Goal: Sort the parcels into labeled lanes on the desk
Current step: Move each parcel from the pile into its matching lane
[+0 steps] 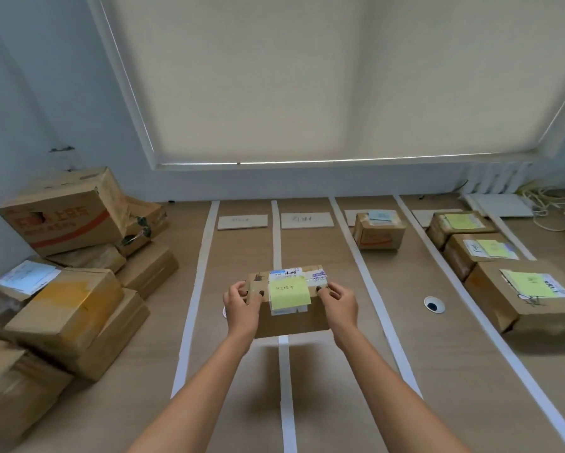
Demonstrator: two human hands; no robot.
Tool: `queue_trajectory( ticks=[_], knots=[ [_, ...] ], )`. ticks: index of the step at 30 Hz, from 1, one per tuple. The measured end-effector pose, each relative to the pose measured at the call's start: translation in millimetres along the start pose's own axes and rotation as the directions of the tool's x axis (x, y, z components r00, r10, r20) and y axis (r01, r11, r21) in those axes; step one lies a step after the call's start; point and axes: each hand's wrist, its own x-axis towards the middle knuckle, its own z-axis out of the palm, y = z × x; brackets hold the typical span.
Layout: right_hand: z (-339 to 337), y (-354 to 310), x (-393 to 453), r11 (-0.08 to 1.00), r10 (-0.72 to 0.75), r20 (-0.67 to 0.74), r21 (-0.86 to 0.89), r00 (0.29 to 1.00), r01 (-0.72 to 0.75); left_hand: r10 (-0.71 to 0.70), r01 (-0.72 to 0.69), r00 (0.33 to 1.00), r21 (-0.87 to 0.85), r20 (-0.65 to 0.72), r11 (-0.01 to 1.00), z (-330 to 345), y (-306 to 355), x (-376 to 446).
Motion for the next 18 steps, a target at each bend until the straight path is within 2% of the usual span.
queue_trajectory(
  ticks=[5, 10, 13, 18],
  knots=[
    [-3, 10, 28, 0.999, 0.037, -0.003, 0.024, 0.999, -0.037, -0.083, 0.082, 0.996, 0.022, 0.035, 0.996, 27, -2, 28],
    [5, 9, 72, 0.999, 0.037, -0.009, 0.02, 0.999, -0.037, -0.069, 0.074, 0.992, -0.047, 0.11, 0.996, 57, 0, 61],
    [18, -2, 119, 0.999, -0.023, 0.024, -0.033, 0.999, 0.024, -0.087, 0.108, 0.985, -0.139, 0.152, 0.984, 83, 12, 103],
    [39, -22, 213, 0.989, -0.123, 0.058, -0.079, 0.991, 0.128, -0.035, 0.069, 0.984, -0.192, 0.176, 0.979, 132, 32, 194]
  ],
)
